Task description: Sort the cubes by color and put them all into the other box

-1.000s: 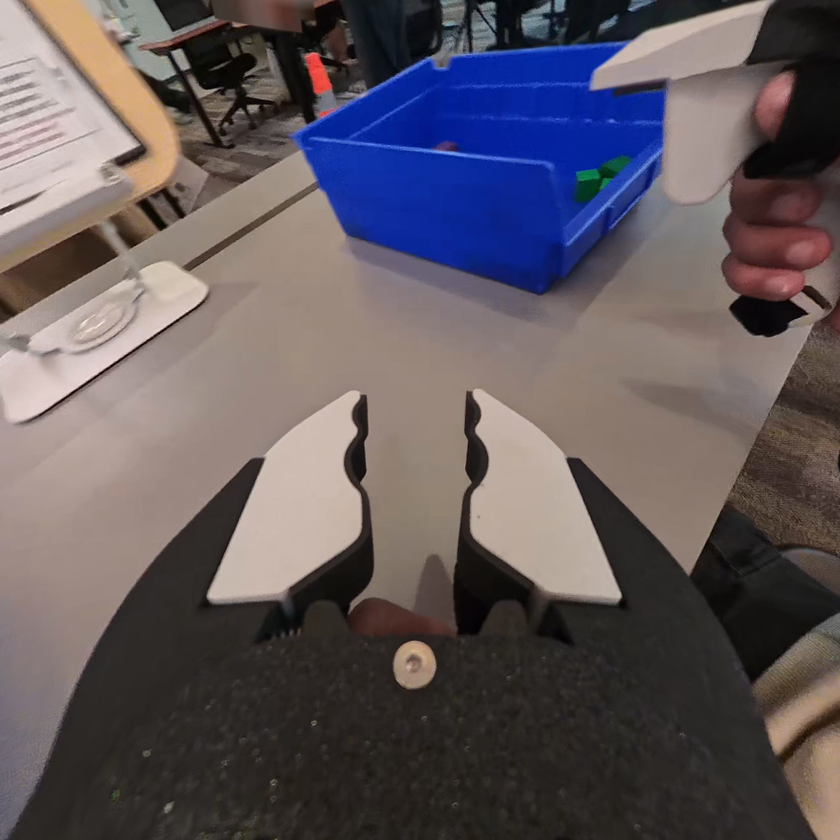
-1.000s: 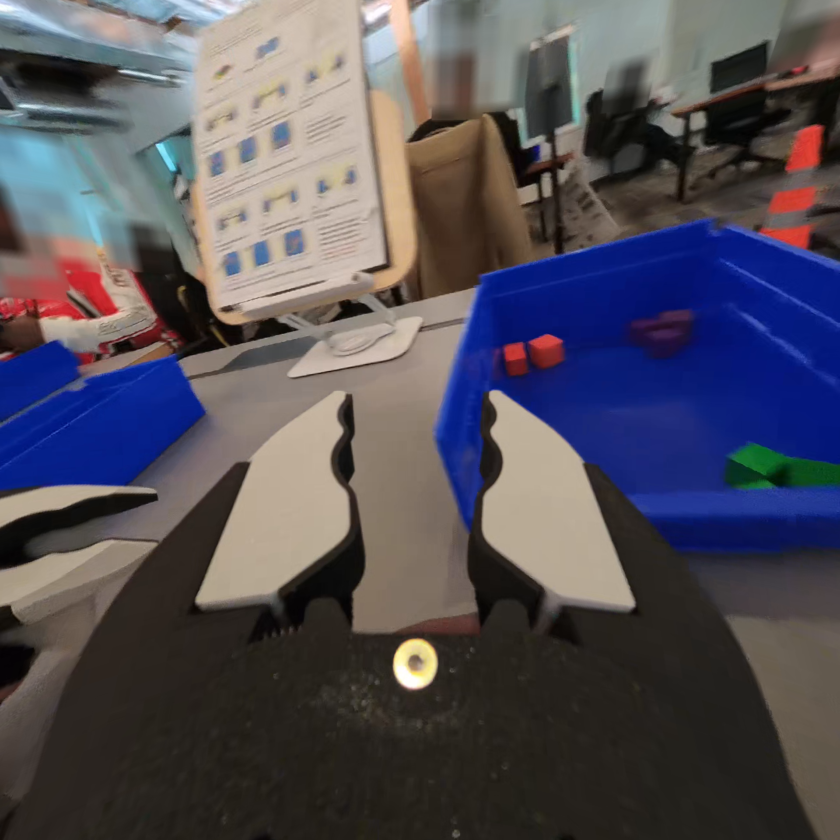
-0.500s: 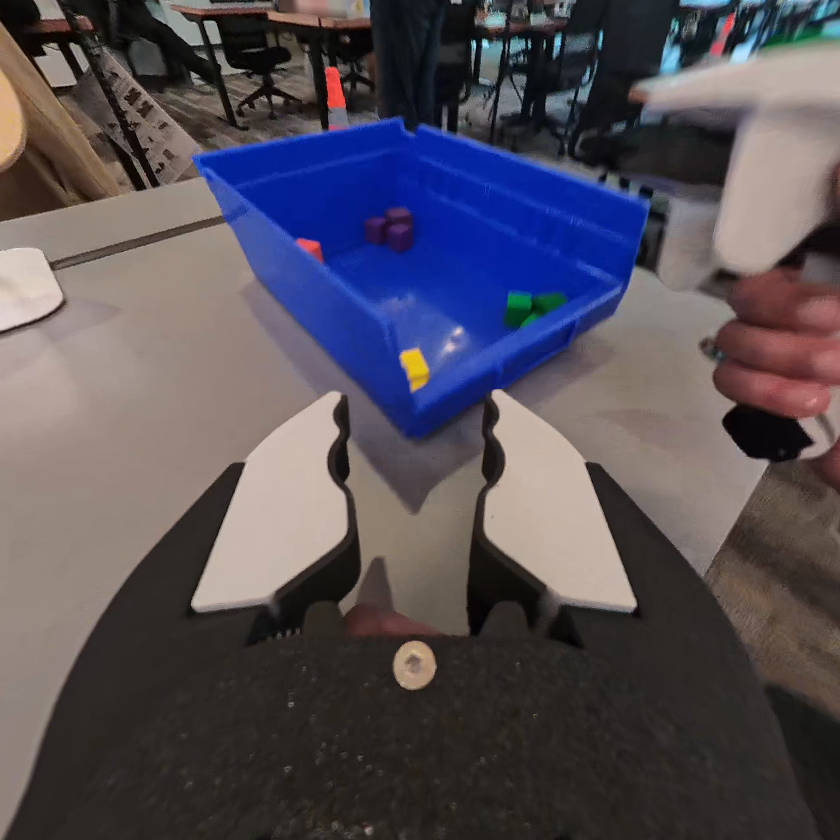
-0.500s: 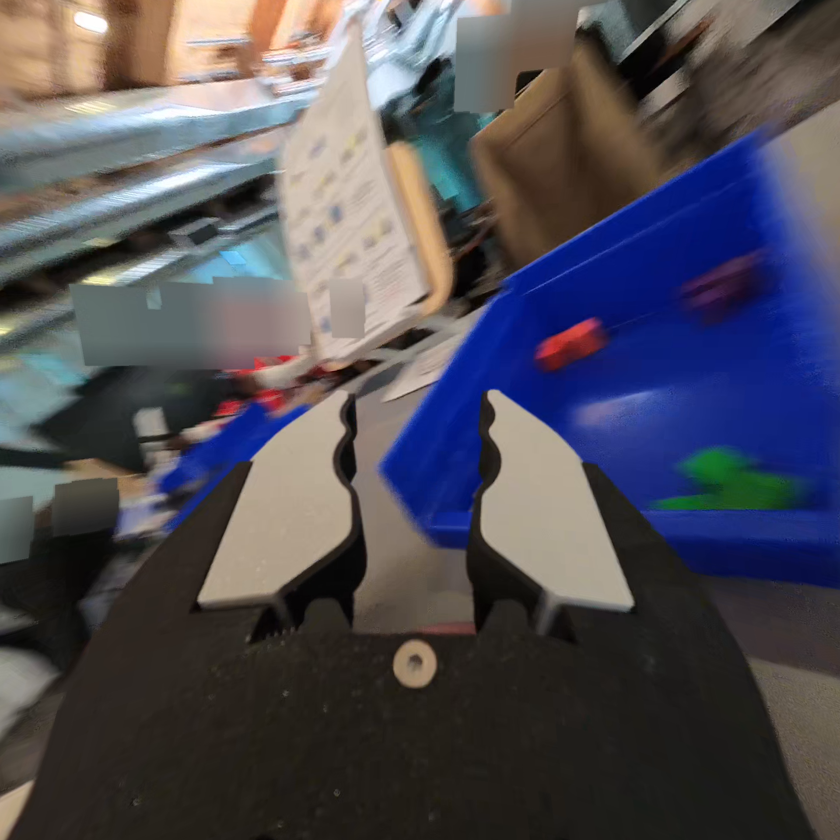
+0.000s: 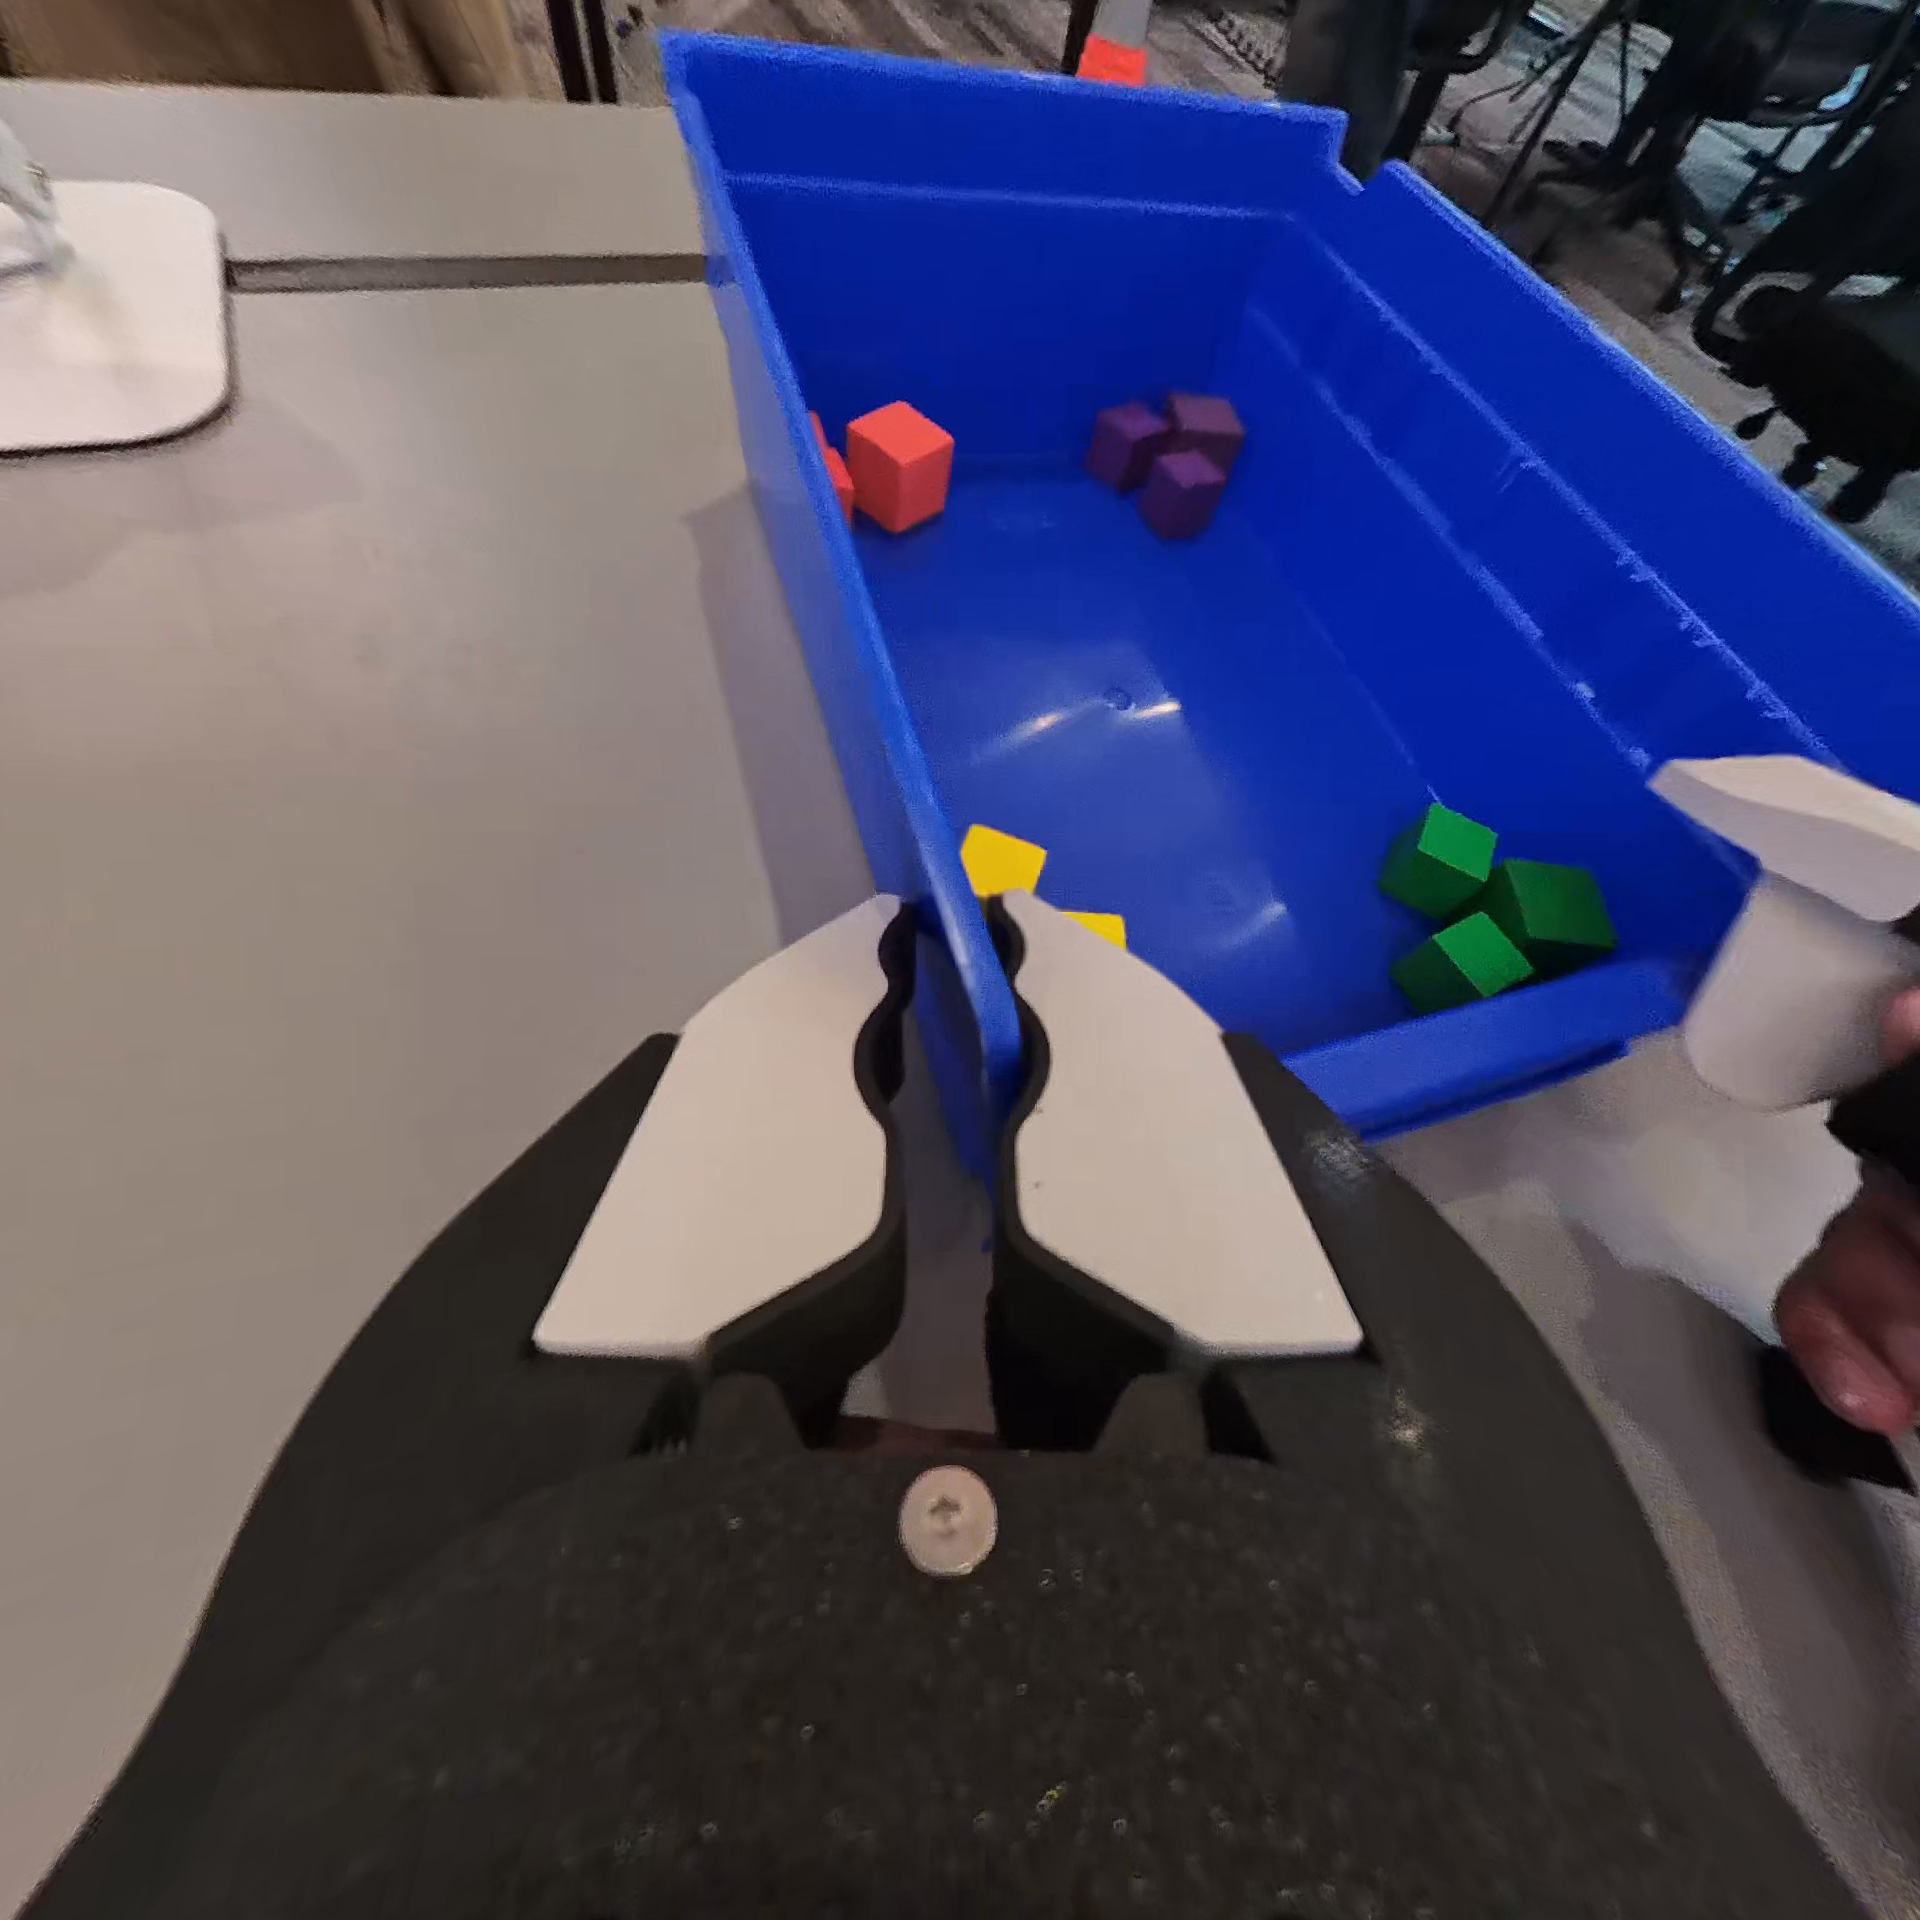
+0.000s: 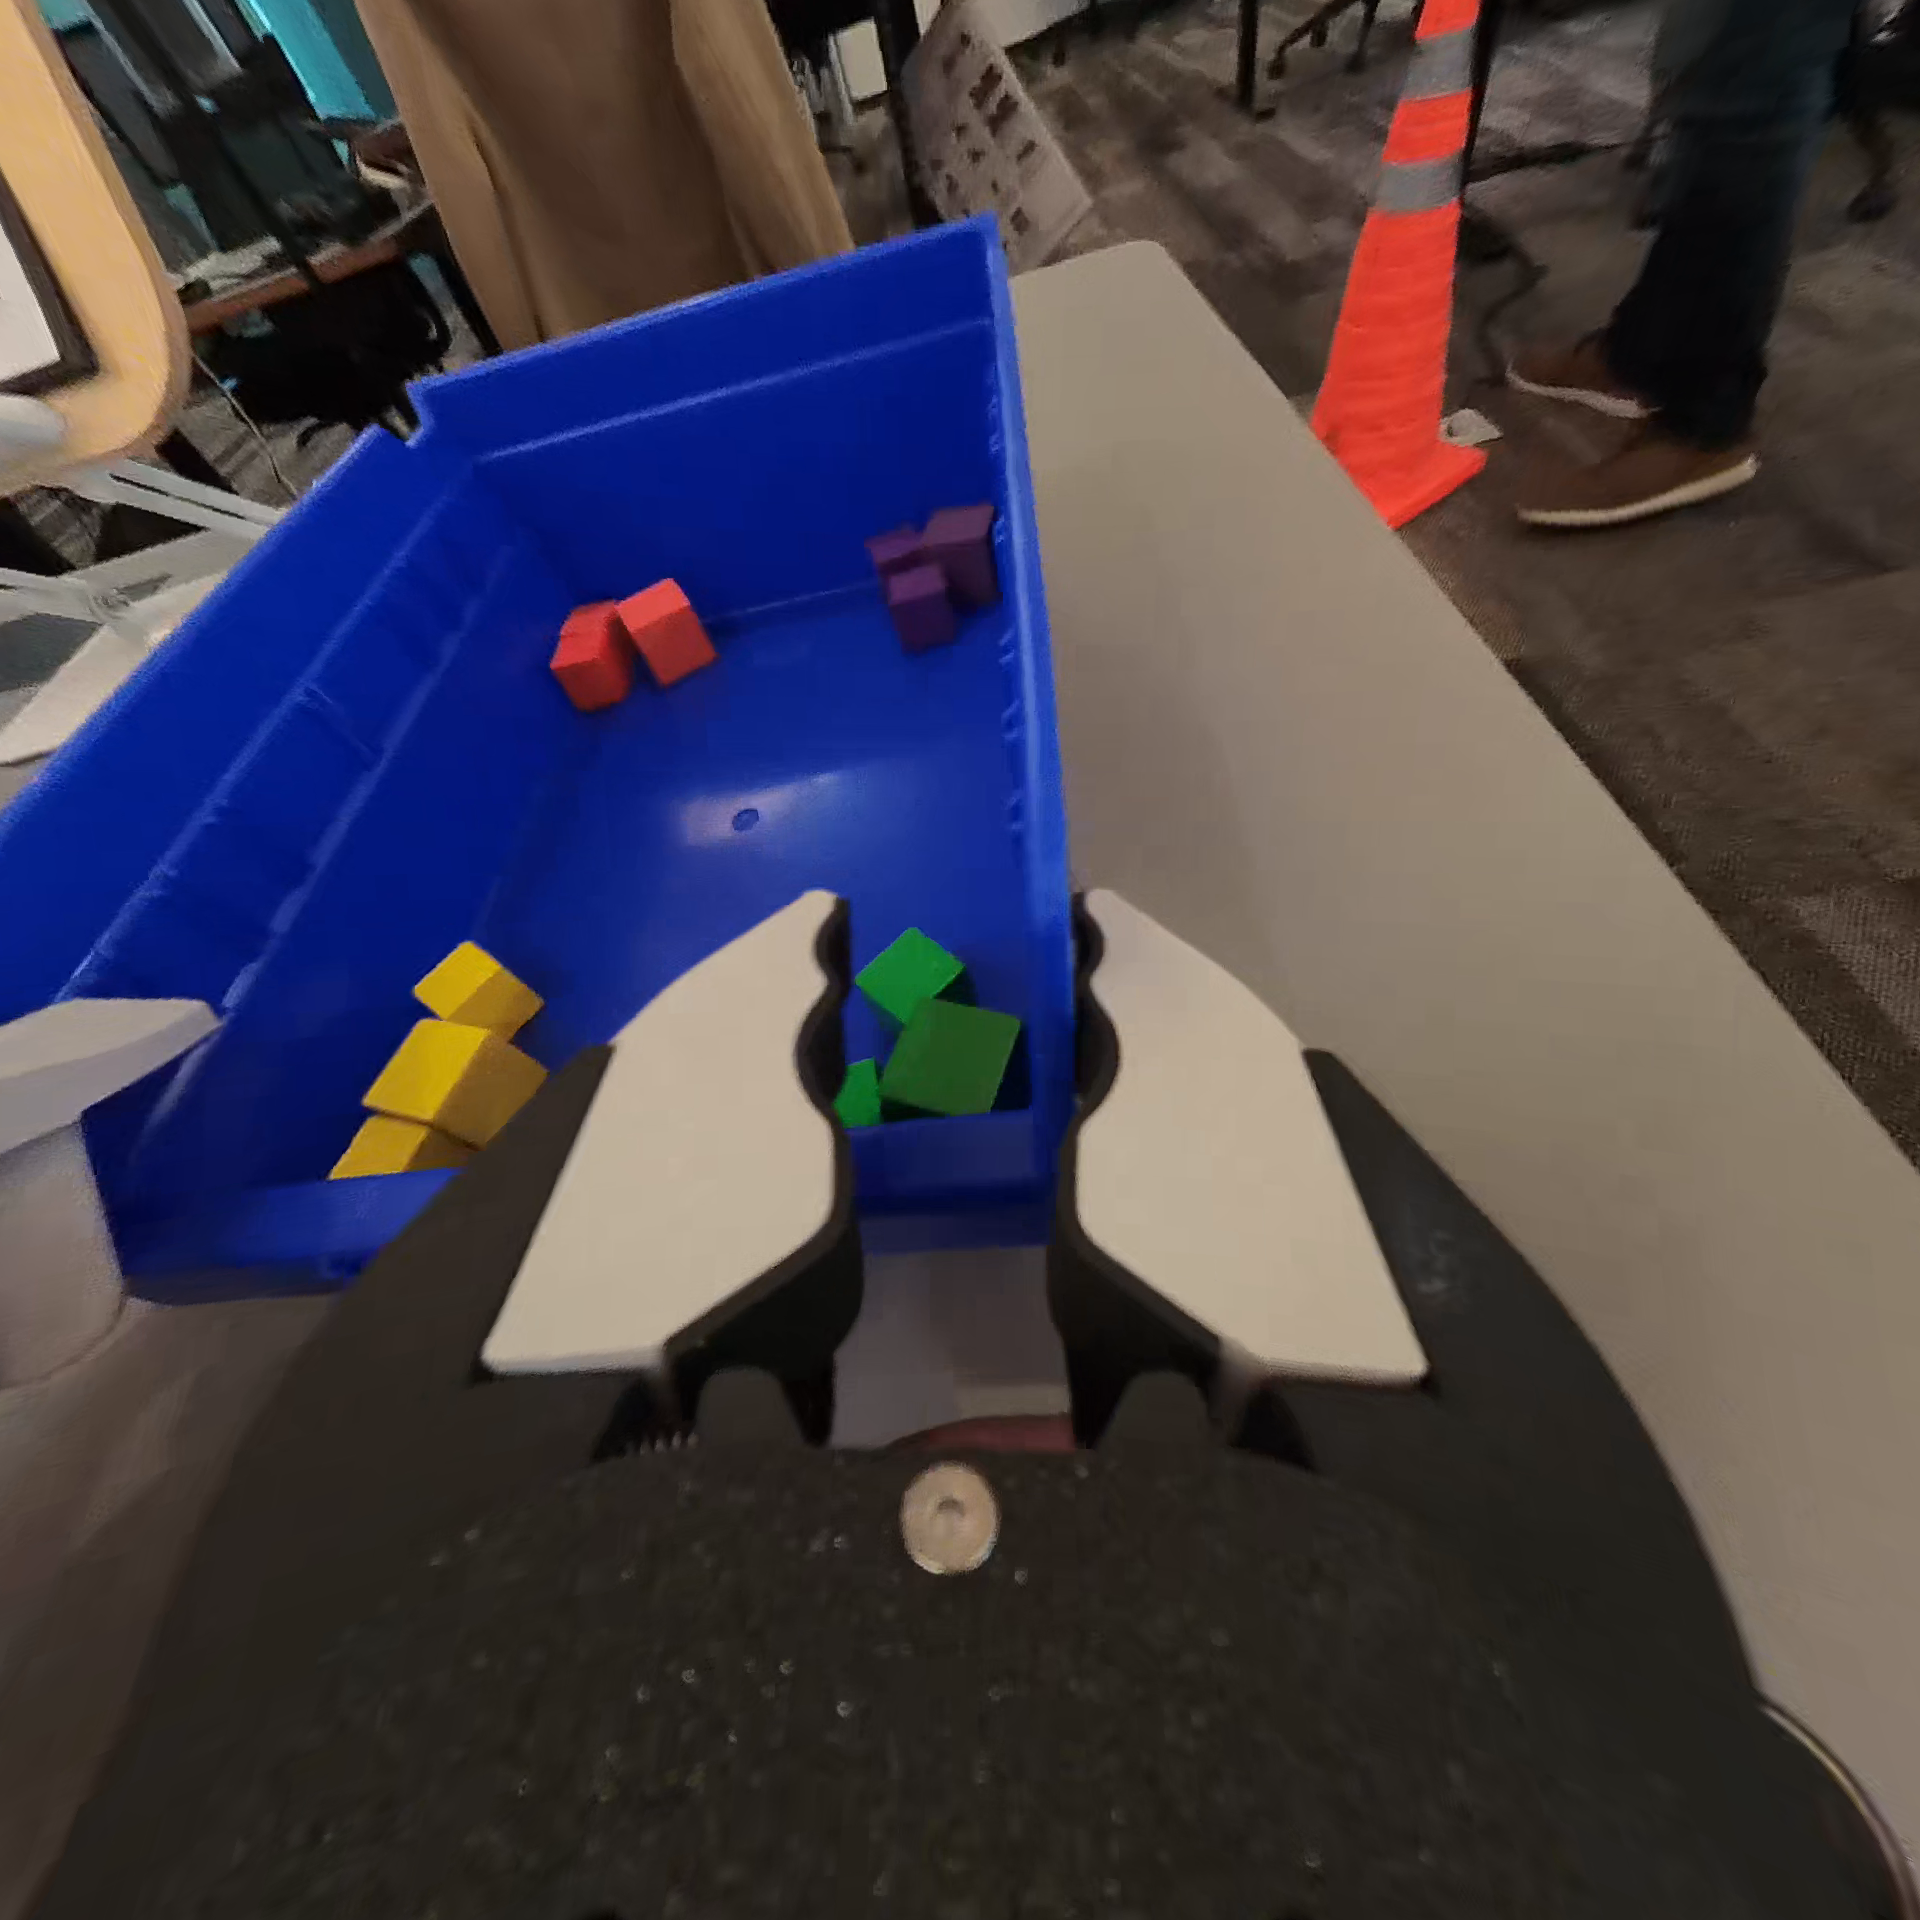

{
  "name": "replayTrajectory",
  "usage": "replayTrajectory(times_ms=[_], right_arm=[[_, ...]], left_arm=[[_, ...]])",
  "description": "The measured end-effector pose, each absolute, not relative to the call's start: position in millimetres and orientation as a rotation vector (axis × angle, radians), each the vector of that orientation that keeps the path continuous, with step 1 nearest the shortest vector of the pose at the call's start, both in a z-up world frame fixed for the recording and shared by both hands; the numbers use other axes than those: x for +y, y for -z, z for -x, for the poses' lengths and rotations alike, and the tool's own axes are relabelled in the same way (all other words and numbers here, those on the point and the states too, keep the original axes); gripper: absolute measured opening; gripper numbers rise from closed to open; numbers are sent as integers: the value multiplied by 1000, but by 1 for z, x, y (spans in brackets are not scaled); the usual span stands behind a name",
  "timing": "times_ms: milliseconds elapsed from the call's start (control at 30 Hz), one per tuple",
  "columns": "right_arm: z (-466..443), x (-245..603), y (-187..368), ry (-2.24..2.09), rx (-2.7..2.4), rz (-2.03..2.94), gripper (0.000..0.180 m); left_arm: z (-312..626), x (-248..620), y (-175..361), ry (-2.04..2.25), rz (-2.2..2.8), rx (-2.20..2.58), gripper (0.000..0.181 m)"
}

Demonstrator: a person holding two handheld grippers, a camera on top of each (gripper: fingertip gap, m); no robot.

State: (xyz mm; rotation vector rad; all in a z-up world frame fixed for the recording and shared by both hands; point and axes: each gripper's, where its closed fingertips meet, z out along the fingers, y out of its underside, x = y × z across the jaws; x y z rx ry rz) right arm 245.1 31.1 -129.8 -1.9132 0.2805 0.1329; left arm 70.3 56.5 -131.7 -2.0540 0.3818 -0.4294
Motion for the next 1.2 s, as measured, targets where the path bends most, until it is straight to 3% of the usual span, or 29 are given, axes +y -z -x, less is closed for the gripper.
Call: replayTrajectory(times_ms=[133, 367, 800, 1067, 1133, 1200], right_arm=[[-234, 24, 127, -108, 322, 1895, 4], [-157, 13, 116, -45, 274, 1883, 4], [123, 36, 111, -290, -33, 1888, 4], [164, 36, 121, -310, -86, 1894, 5], [163, 38, 124, -329, -75, 1911, 6], [166, 37, 125, -390, -121, 1930, 20]], left_arm=[[-45, 60, 129, 344, 2021, 349, 5], [37, 55, 123, 303, 2029, 349, 3], [318, 27, 117, 131, 2046, 117, 4], [353, 27, 127, 133, 2062, 109, 5], [352, 29, 128, 100, 2072, 138, 8], [350, 21, 127, 101, 2075, 177, 32]])
